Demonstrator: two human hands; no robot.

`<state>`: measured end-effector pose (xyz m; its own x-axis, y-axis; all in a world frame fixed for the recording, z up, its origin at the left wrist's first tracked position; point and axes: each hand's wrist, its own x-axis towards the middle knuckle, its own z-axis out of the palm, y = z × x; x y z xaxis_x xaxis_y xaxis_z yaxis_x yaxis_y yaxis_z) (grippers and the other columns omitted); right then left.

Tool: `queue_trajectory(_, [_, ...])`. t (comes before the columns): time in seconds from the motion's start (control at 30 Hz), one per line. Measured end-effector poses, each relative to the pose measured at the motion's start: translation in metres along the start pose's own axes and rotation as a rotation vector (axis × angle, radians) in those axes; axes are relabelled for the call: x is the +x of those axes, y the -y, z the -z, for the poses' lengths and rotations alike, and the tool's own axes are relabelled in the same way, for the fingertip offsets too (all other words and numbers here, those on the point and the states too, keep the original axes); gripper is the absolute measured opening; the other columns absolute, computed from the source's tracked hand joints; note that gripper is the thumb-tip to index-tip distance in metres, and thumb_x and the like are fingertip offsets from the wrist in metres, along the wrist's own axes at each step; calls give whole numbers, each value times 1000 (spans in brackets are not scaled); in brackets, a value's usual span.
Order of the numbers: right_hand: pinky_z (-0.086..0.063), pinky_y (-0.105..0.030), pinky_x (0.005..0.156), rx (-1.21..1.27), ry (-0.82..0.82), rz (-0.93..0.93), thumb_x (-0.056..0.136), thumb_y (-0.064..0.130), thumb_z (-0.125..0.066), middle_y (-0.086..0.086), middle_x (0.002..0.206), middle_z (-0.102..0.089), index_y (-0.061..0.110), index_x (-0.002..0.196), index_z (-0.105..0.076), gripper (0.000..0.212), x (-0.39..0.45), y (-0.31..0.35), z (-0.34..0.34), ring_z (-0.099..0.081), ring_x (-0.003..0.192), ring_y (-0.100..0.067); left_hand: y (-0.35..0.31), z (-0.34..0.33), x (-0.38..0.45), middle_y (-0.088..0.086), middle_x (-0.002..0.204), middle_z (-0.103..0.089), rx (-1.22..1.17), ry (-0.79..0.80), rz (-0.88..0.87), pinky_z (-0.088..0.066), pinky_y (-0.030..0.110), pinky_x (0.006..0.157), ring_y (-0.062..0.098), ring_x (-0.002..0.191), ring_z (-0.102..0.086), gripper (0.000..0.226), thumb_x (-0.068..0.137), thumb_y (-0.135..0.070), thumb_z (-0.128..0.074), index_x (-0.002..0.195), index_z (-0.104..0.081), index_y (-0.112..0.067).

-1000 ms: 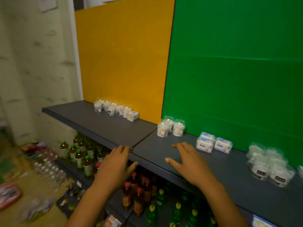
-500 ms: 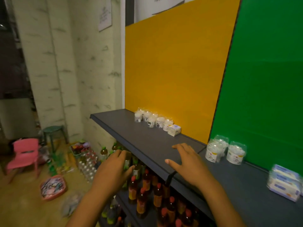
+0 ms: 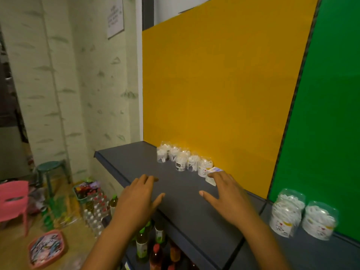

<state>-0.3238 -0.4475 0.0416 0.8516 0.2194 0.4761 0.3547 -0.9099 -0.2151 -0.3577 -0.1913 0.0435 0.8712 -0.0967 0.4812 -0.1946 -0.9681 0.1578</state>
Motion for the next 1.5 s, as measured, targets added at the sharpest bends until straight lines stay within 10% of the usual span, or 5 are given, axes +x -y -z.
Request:
queue_trajectory(0.53, [-42,-28,100,-78,-78,-345,88,60,-56,8,142,-44,29,135,-43,59,94,1,-83,-43,127,-13,90,-107,160,-8,134,-46,-291,141,-278,-46,30,94,12,117,-49,47,92,-54,-45,133,-40,-30])
queue_trajectory(1.0, [-47,-43,96,-88,-311,-458,90,43,-60,10,129,-48,29,127,-46,42,177,-14,-150,-46,119,-13,87,-205,267,2,141,-39,-744,209,-203,-38,31,102,20,128,-43,70,84,-44,-65,141,-31,-22])
queue_trajectory(1.5, [-39,-24,94,-78,-433,-529,90,34,-63,2,127,-47,19,132,-47,47,183,-45,-169,-45,117,-12,79,-258,284,5,134,-49,-877,248,-114,-40,29,100,22,124,-48,77,72,-34,-80,135,-39,-14])
